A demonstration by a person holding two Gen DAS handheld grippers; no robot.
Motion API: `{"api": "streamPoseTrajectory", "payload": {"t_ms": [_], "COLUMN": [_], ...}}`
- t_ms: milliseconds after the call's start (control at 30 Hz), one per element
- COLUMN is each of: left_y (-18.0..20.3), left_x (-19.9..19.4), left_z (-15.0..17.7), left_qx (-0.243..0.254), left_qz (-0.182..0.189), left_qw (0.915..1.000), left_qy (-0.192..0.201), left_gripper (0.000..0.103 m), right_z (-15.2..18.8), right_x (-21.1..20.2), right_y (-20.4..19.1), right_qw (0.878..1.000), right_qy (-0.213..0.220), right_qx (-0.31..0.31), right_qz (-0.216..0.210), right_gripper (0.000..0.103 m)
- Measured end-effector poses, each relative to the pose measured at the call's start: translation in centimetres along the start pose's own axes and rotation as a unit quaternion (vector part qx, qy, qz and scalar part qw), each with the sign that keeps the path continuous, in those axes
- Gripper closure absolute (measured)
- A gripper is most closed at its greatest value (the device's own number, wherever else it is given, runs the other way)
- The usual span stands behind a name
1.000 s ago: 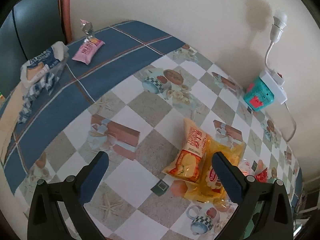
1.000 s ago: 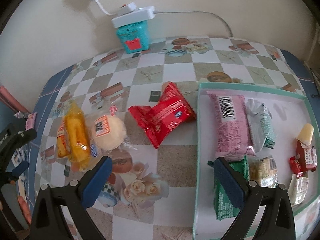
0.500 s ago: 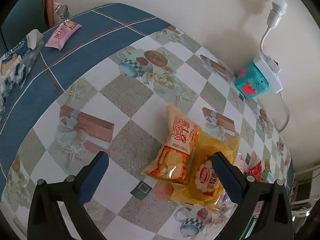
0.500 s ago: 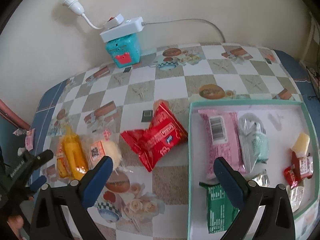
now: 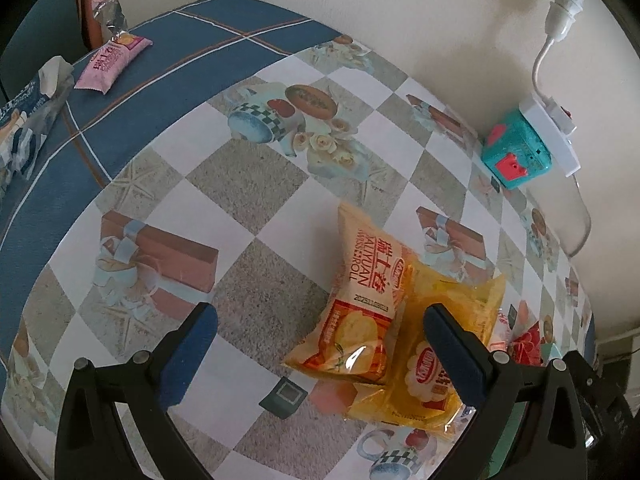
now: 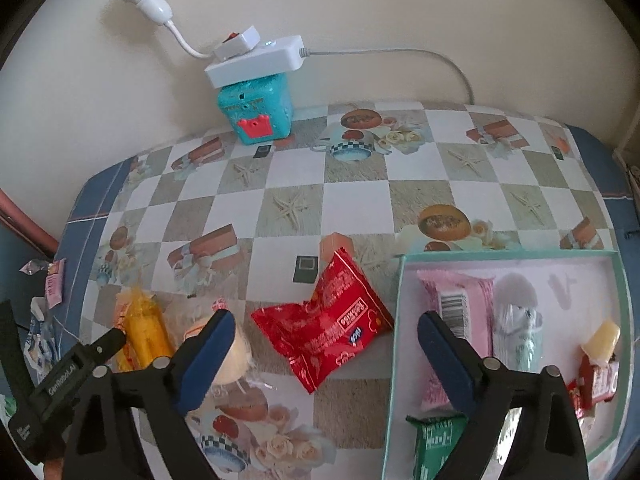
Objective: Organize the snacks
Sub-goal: 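Grasp the red candy bag with the right tool while the left tool grasps the yellow Swiss roll pack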
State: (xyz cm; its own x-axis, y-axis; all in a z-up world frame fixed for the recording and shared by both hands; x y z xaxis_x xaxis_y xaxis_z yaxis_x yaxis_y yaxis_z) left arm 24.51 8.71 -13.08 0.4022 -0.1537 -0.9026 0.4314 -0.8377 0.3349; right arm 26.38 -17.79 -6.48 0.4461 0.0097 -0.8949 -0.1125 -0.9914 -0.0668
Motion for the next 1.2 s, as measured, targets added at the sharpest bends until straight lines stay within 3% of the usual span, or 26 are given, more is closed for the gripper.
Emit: {"api": "streamPoseTrajectory", "payload": {"t_ms": [200, 400, 467, 633, 733, 867, 1200], "left_y": [-0.1, 0.4, 0.6, 1.1, 1.2, 1.0, -1.1], "left_x": [0.3, 0.4, 0.6, 0.9, 1.0, 0.9, 0.1], "left_z": [0.0, 0.2, 0.4, 0.7, 0.7, 0.7, -0.1], "left_qx": [0.003, 0.018, 0.021, 0.026, 0.024, 0.013, -0.028], "left_qz": [-0.005, -0.007, -0.006, 0.004, 0.008, 0.011, 0.006], "left_qw": [1.0, 0.9998, 0.9997, 0.9994, 0.9994, 0.9995, 0.9995], "left_qy": [-0.003, -0.006, -0.01, -0.022, -0.024, -0.025, -0.01], "left_gripper": [0.002, 0.016, 0.027, 0.039, 0.046, 0.057, 0.064], "right_z": [-0.4, 0.0, 0.0, 0.2, 0.2, 0.0, 0.9], "right_x": [2.0, 3.8, 3.8, 3.8, 3.4, 2.9, 4.2], "right_y": [0.5, 0.8, 0.9, 1.0, 1.0, 0.4, 0.5], "right_qw": [1.0, 0.998, 0.998, 0.998, 0.998, 0.998, 0.995], "right_qy": [-0.021, -0.046, -0.044, -0.047, -0.044, -0.044, -0.078], "right_qx": [0.012, 0.035, 0.037, 0.042, 0.044, 0.037, 0.058], "right_qz": [0.007, -0.001, 0.007, 0.014, 0.007, -0.001, -0.008], "right_gripper": [0.014, 0.022, 0.023, 0.027, 0.035, 0.036, 0.041]}}
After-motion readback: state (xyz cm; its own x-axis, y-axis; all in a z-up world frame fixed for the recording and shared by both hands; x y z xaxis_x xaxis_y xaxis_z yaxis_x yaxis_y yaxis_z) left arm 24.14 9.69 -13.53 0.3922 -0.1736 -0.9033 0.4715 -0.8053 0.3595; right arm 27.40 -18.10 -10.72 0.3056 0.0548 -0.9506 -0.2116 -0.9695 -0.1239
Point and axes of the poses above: each gripper's, at about its wrist camera, not at the fingertips, and x roughly the way its jaws point, y to its right, z to its underside, the point moved 8 cm from there along x, roughly the way its jaws point, and after that the axes turned 5 degrees about -x, right-handed, at the moved point
